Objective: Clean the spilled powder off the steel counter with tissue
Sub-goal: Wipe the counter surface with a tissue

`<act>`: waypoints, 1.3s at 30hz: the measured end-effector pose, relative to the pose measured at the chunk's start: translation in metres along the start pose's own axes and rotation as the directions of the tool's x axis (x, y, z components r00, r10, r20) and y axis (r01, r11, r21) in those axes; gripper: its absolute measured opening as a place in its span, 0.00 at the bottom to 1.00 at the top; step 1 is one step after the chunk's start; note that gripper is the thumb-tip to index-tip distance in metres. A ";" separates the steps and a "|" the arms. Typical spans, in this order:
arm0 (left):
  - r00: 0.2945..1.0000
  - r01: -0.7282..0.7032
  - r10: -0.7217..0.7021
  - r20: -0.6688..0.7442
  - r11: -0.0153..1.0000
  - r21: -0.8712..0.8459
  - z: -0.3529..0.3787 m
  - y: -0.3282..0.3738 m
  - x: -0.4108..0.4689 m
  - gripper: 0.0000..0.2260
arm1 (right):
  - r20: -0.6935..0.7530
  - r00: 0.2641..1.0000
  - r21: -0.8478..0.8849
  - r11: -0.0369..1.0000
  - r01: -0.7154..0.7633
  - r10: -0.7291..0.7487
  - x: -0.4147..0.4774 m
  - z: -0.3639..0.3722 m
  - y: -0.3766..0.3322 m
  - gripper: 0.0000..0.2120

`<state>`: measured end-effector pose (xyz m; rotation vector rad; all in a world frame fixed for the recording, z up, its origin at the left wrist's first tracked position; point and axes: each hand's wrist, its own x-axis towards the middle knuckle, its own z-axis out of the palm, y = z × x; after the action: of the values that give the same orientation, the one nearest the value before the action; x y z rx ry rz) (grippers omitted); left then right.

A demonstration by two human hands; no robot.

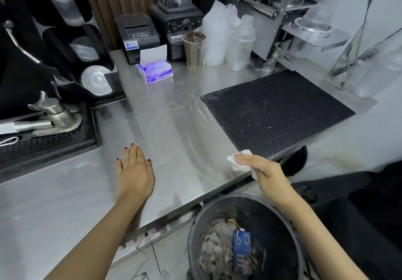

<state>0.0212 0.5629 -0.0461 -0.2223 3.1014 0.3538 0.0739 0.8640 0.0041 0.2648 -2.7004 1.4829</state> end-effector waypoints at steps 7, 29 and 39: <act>0.999 -0.017 0.018 0.028 0.999 -0.038 -0.002 -0.001 -0.002 0.23 | 0.128 0.978 -0.290 0.949 -0.121 0.164 0.036 0.050 0.015 0.25; 0.599 -0.211 0.778 0.189 0.381 -0.900 -0.076 0.203 -0.056 0.08 | -0.507 0.781 0.225 0.931 -0.288 0.364 -0.067 -0.052 -0.082 0.12; 0.670 -0.135 0.700 0.245 0.440 -0.888 -0.089 0.226 -0.065 0.07 | -0.442 0.768 0.217 0.886 -0.409 0.463 -0.086 -0.079 -0.081 0.17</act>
<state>0.0535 0.7704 0.0928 0.6476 2.0402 1.5460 0.1698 0.8988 0.1032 -0.7007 -2.3533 1.5273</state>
